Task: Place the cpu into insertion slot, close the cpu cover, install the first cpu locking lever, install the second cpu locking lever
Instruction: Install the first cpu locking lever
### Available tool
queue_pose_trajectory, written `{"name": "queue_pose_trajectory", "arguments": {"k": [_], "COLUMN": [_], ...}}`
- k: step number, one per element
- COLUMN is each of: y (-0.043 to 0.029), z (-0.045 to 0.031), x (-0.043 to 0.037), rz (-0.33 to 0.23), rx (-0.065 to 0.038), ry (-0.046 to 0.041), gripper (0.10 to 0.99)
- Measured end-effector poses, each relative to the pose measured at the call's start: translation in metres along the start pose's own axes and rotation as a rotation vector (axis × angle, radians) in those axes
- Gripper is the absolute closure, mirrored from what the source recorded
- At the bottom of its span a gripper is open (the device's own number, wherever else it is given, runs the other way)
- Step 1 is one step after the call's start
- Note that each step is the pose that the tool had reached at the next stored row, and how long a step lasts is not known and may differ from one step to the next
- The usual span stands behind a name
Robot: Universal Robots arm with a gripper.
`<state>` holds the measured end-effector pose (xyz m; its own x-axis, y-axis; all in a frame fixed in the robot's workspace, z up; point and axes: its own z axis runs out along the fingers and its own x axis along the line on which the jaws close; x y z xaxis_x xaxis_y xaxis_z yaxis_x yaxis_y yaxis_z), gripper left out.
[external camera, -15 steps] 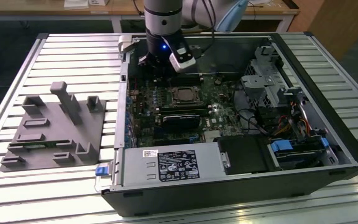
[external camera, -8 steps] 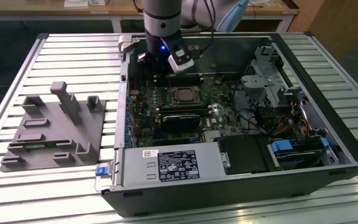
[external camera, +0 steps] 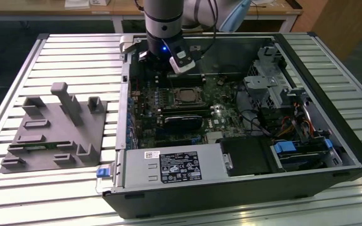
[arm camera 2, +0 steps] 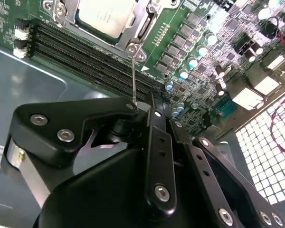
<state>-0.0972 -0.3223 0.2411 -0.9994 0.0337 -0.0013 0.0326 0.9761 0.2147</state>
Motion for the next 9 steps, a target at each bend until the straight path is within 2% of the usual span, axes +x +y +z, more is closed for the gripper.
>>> {"name": "queue_pose_trajectory", "arguments": {"k": [4, 9], "y": [0.0, 0.0003], "z": [0.0, 0.0002], "x": [-0.0013, -0.0091], "rz": [0.0, 0.0], "rx": [-0.002, -0.004], "ry": [0.0001, 0.0001], "gripper": [0.973, 0.973]}}
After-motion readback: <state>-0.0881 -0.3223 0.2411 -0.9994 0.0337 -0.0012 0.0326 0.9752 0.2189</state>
